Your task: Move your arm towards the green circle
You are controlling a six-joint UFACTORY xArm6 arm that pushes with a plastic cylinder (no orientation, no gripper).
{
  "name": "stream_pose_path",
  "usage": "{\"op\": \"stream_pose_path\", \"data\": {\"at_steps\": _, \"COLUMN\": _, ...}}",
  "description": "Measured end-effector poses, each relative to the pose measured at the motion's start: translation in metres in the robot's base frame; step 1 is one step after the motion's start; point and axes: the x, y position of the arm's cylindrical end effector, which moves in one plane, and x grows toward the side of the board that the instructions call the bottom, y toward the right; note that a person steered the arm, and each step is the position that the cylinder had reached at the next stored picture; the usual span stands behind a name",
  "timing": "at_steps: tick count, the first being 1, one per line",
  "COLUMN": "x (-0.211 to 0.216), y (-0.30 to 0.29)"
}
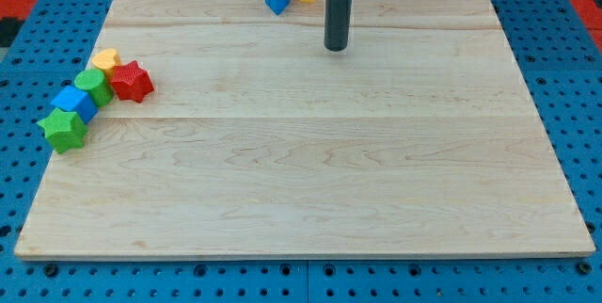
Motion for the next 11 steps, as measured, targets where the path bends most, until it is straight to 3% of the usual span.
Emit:
{"op": "stream_pose_path", "data": {"at_steps": 3, "x": -0.042, "y": -0.073}}
{"op": "stream_pose_path", "data": {"at_steps": 8, "x": -0.035, "y": -0.330}}
{"op": "stream_pose_path", "data": {"at_steps": 11, "x": -0.001, "y": -0.349}}
